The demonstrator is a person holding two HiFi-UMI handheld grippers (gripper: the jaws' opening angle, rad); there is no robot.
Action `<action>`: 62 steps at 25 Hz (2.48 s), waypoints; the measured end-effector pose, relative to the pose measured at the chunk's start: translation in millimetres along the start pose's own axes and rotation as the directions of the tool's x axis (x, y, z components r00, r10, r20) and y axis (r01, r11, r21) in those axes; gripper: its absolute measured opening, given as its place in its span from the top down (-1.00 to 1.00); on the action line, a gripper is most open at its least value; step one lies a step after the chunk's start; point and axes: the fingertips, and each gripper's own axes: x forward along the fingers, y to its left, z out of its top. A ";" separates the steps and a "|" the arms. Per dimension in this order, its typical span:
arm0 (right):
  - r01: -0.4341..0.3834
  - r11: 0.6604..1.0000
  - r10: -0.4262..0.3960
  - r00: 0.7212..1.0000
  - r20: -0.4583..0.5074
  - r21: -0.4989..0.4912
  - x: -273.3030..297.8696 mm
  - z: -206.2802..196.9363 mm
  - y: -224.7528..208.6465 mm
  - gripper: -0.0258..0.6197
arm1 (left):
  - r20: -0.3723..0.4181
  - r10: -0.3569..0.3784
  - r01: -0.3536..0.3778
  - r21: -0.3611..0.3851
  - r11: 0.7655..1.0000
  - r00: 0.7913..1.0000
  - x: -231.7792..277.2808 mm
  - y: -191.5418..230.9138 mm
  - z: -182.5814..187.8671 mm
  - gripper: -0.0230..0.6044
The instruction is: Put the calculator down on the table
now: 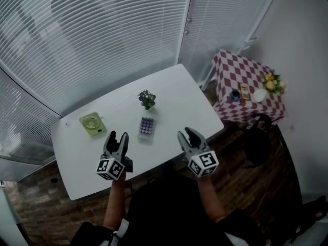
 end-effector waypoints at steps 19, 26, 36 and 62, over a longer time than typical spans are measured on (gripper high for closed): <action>0.013 0.998 -0.014 1.000 -0.019 -0.069 -1.5 -5.6 0.6 0.54 | -0.013 -0.069 0.068 0.412 0.908 0.998 -11.6 -48.1 20.9 0.04; -0.007 0.999 0.007 1.000 -0.016 -0.045 -1.5 -4.6 5.6 0.87 | -0.036 -0.023 0.035 0.377 0.925 0.999 -17.2 -33.2 19.3 0.04; 0.009 1.000 -0.009 1.000 -0.028 -0.024 3.0 -10.5 4.8 0.90 | -0.019 -0.028 0.033 0.364 0.931 0.999 -20.0 -22.5 23.0 0.04; 0.055 0.990 -0.067 0.994 -0.084 -0.133 1.7 -18.6 2.9 0.90 | -0.074 0.014 0.013 0.351 0.936 0.997 -18.5 -9.3 13.9 0.91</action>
